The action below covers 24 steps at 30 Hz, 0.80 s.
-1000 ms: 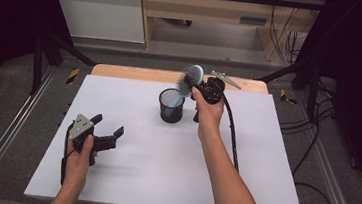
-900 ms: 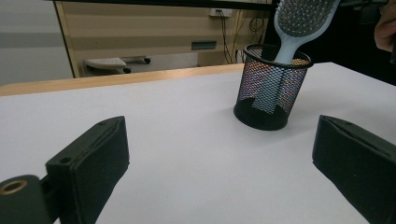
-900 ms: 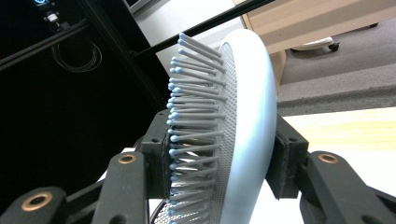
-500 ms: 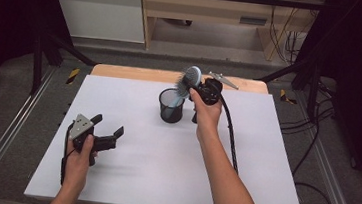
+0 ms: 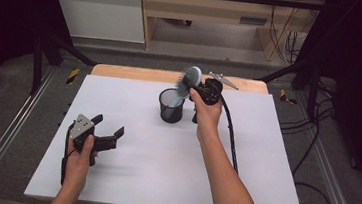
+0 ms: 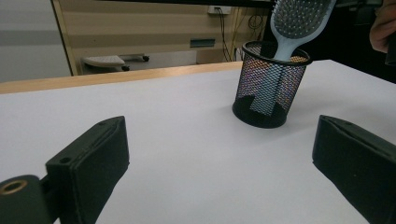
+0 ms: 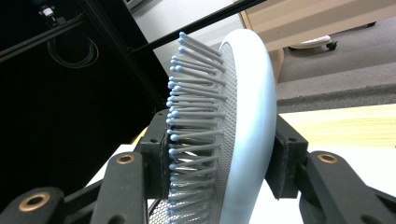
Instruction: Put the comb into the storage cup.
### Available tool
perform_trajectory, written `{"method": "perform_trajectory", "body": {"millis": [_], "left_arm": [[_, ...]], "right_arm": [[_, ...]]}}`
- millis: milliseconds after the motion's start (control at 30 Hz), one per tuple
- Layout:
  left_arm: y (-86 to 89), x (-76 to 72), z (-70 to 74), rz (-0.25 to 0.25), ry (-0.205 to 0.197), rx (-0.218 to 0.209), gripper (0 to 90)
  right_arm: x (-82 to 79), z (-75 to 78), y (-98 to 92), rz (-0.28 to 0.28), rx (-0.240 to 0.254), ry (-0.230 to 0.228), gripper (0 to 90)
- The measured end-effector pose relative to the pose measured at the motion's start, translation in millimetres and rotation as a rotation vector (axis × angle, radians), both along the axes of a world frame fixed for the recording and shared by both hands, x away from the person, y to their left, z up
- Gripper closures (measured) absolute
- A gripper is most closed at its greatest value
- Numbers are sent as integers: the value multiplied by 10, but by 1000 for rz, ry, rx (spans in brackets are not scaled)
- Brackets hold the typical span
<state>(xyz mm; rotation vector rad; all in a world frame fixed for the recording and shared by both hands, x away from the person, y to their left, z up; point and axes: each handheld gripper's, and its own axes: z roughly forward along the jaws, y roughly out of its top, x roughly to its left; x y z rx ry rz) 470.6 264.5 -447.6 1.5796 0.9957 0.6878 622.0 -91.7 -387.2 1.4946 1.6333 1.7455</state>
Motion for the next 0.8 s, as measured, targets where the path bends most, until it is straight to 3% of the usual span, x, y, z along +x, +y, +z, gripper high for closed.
{"method": "perform_trajectory", "body": {"millis": [800], "left_arm": [[-5, 2, -3, -2, 3, 2, 38]], "right_arm": [[5, -12, -22, -4, 12, 8, 497]]}}
